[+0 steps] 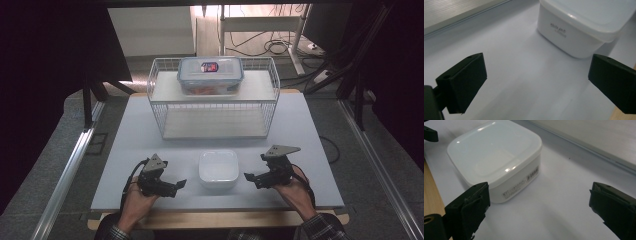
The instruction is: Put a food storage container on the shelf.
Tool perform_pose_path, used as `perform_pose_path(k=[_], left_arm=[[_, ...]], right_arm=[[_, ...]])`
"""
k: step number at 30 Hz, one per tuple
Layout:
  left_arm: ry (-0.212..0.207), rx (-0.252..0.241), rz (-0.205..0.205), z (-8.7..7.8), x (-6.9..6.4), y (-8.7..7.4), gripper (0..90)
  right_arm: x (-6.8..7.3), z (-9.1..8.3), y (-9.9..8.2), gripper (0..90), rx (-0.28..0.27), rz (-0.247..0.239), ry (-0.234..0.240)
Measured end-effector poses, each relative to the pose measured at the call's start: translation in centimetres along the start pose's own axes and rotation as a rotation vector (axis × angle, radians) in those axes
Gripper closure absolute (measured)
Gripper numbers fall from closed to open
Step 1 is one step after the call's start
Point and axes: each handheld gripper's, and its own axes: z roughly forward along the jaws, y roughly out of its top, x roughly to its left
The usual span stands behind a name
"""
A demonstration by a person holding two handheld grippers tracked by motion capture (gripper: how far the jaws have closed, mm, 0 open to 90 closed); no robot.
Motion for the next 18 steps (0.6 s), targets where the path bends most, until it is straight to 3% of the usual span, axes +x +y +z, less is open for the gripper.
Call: perform_pose_path(k=[3,7,15,18], left_arm=[[-0.036,-0.020,-0.018,-0.2,-0.1,0.5,1.1],[-0.056,-0.020,-0.014,-0.1,-0.3,1.3,1.8],[-0.032,0.021,0.056,1.1,-1.3,3.2,8.2],[-0.054,0.015,0.046,1.4,-1.1,3.6,9.7]], right_arm=[[0.3,0.0,0.6,1.2,-0.013,-0.019,-0.024],[0.6,0.2,1.2,1.2,-0.018,-0.015,-0.012],[1.4,1.3,2.2,2.1,0.031,-0.026,0.006],[1.6,1.5,2.6,4.7,0.033,-0.022,0.011]])
